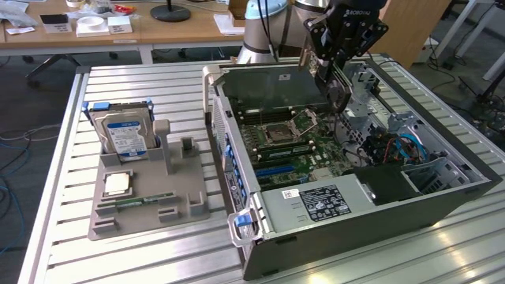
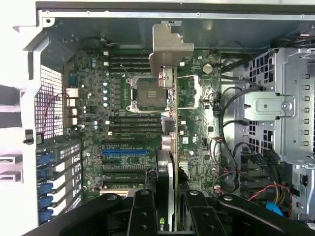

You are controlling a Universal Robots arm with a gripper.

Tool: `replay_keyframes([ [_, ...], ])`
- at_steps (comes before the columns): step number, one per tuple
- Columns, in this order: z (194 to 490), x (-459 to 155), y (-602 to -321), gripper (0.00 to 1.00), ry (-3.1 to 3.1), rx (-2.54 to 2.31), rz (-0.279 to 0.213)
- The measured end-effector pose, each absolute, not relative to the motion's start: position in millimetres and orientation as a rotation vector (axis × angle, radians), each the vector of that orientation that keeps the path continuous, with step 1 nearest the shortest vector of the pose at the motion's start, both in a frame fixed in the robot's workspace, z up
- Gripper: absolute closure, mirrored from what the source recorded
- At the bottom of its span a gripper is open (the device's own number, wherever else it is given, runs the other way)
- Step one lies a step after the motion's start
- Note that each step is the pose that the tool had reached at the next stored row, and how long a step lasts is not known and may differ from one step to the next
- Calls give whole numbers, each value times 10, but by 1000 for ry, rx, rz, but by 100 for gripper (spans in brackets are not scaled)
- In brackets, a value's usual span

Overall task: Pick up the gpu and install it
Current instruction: 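Pick up the gpu and move the gpu toward the slot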

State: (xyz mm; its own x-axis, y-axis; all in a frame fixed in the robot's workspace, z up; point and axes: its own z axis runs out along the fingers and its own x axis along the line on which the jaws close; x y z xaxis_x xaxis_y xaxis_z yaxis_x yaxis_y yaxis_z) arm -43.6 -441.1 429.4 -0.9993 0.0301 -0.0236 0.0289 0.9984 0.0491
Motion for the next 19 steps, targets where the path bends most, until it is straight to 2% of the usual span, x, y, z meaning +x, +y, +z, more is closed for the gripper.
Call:
replay_keyframes([
  [19,4292,-81,-4411,73,3116,46,76],
])
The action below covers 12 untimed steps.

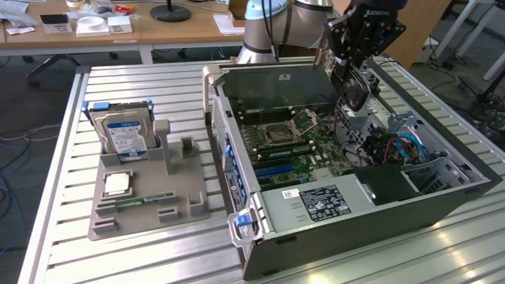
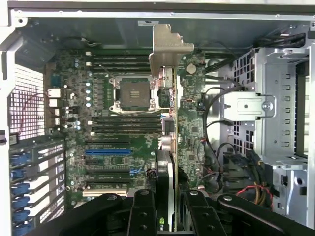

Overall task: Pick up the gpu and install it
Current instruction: 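Pick up the gpu and move the gpu toward the slot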

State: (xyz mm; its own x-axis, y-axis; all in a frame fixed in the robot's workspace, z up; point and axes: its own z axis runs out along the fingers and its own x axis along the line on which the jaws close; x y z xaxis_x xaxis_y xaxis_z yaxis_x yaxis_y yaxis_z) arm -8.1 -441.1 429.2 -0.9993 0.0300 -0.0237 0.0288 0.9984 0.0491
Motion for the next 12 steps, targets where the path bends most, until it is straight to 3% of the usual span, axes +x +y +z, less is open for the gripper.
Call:
replay_keyframes([
  [12,4290,236,-4411,73,3116,46,76],
])
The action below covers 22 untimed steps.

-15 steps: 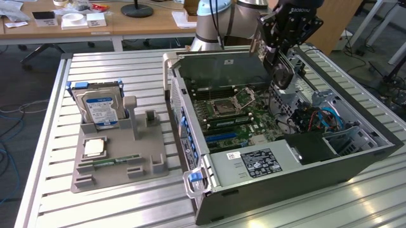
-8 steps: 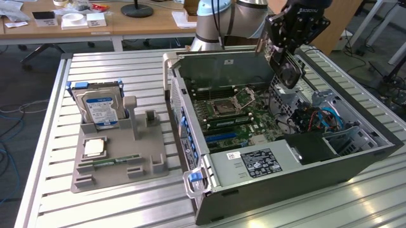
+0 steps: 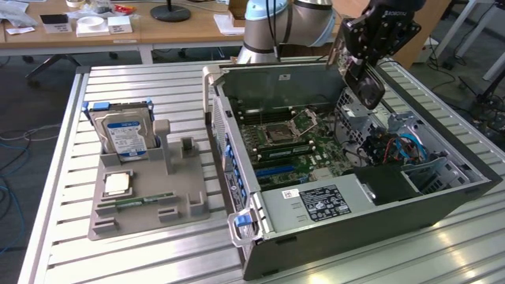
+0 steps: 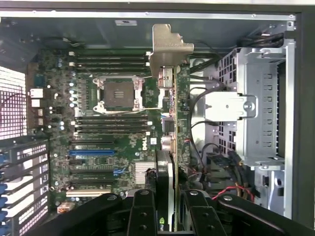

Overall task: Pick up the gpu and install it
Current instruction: 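Pick up the gpu and move the gpu toward the slot, then insert the gpu into the slot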

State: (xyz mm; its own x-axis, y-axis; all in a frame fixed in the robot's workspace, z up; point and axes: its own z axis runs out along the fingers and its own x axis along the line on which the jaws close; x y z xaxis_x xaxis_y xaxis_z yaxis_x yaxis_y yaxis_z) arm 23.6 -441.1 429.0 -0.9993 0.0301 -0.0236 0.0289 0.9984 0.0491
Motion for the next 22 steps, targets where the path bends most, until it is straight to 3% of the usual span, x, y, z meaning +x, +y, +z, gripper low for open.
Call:
replay_keyframes([
  [22,4289,363,-4411,73,3116,30,76],
])
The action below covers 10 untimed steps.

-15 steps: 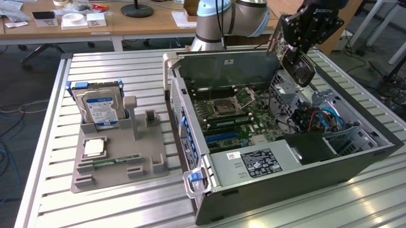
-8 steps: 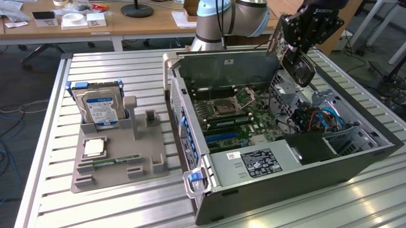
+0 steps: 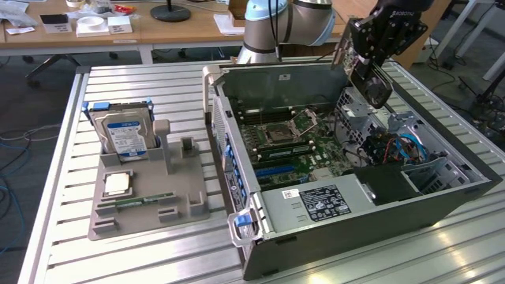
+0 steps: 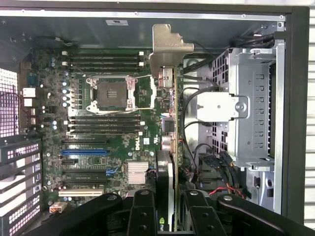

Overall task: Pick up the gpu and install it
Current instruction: 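Insert the gpu into the slot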

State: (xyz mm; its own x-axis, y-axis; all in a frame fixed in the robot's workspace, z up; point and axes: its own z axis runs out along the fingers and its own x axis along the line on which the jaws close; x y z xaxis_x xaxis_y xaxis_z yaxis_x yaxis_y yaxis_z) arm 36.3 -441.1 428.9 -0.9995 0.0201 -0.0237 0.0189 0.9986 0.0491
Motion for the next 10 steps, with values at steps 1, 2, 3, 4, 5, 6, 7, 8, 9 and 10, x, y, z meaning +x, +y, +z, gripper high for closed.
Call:
replay_keyframes([
  [1,4289,362,-4411,73,3117,22,76],
  [2,4289,362,-4411,73,3117,12,76],
  [3,4288,361,-4411,73,3117,1,77],
  [4,4288,361,-4411,73,3117,-12,77],
  [5,4288,360,-4411,73,3117,-24,77],
  [6,4288,359,-4411,73,3117,-38,77],
  [7,4288,359,-4411,73,3117,-51,77],
  [8,4287,358,-4411,73,3117,-66,77],
  [9,4287,358,-4411,73,3117,-82,78],
  [10,4287,357,-4411,73,3117,-100,78],
])
